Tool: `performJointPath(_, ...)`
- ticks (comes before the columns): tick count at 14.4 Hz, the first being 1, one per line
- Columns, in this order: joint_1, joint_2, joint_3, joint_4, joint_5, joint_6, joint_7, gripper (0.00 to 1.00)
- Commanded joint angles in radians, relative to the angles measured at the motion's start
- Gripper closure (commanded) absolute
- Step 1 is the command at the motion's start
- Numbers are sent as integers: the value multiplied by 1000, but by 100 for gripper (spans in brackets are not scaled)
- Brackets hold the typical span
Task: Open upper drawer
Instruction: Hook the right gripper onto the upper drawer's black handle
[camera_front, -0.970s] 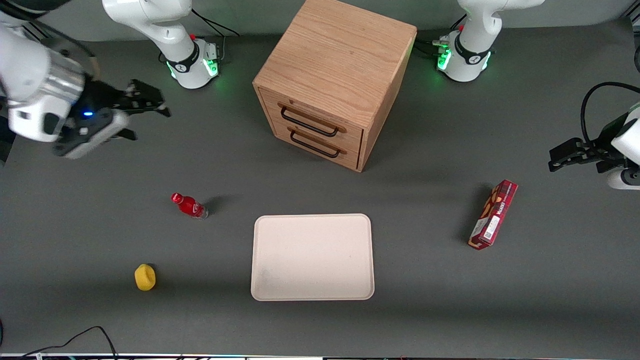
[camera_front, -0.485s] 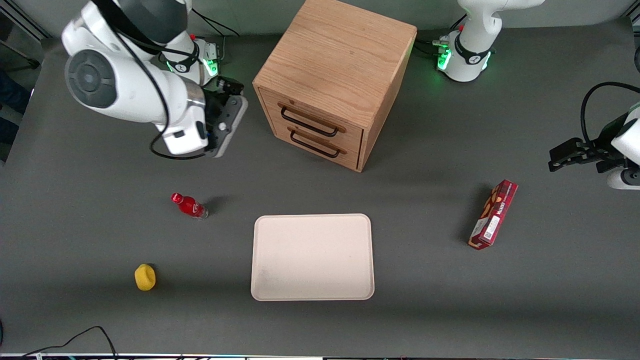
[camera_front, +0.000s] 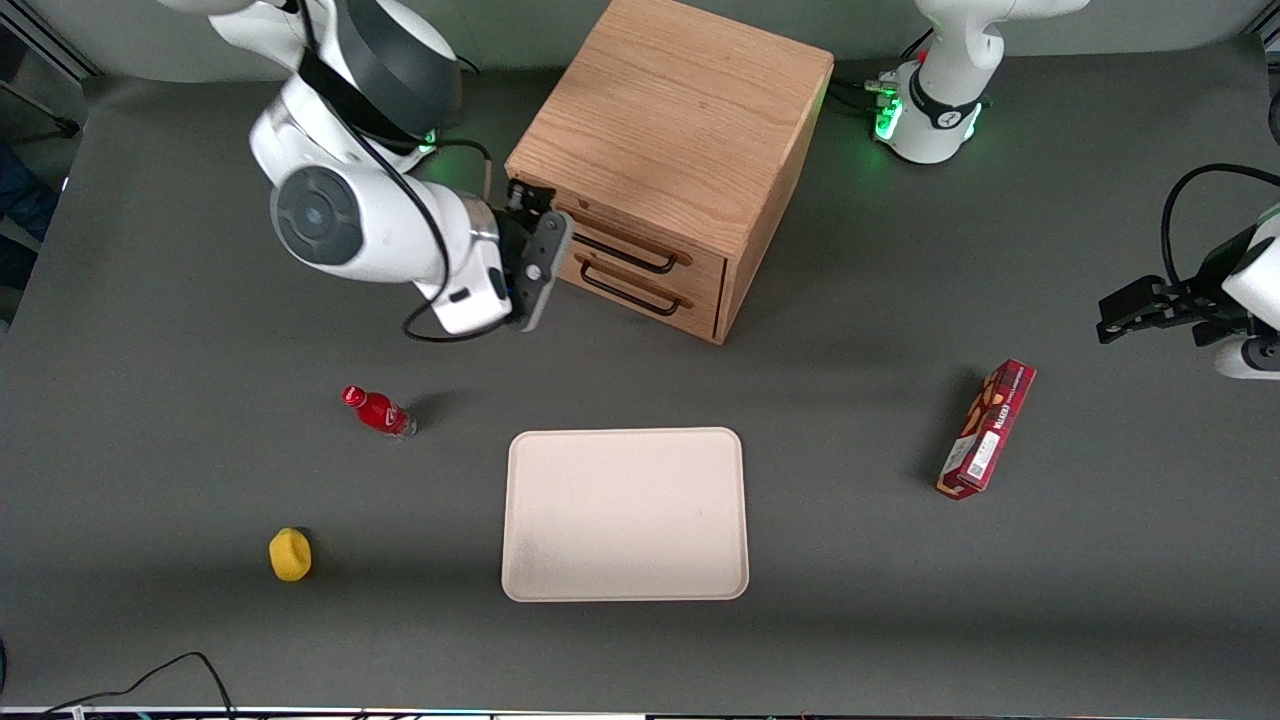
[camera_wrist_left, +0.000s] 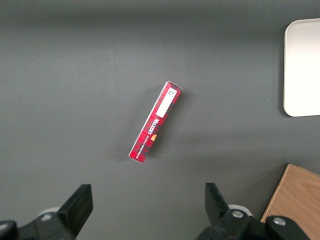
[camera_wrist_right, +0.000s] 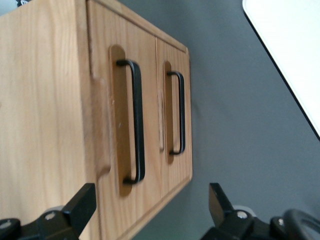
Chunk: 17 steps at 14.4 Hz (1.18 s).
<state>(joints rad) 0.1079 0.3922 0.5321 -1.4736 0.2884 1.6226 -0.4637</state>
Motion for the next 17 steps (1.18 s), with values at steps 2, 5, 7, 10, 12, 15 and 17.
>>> performJointPath(2, 9, 54, 38, -43, 12, 112, -12, 0)
performJointPath(5, 9, 79, 45, -53, 12, 129, -9, 0)
performJointPath(7, 25, 79, 48, -80, 12, 167, -7, 0)
performJointPath(10, 33, 80, 48, -120, 11, 220, -7, 0)
performJointPath(12, 33, 82, 49, -126, 11, 221, -7, 0)
performJointPath(15, 33, 85, 49, -140, 9, 237, -7, 0)
performJointPath(17, 33, 105, 49, -142, 3, 256, -7, 0)
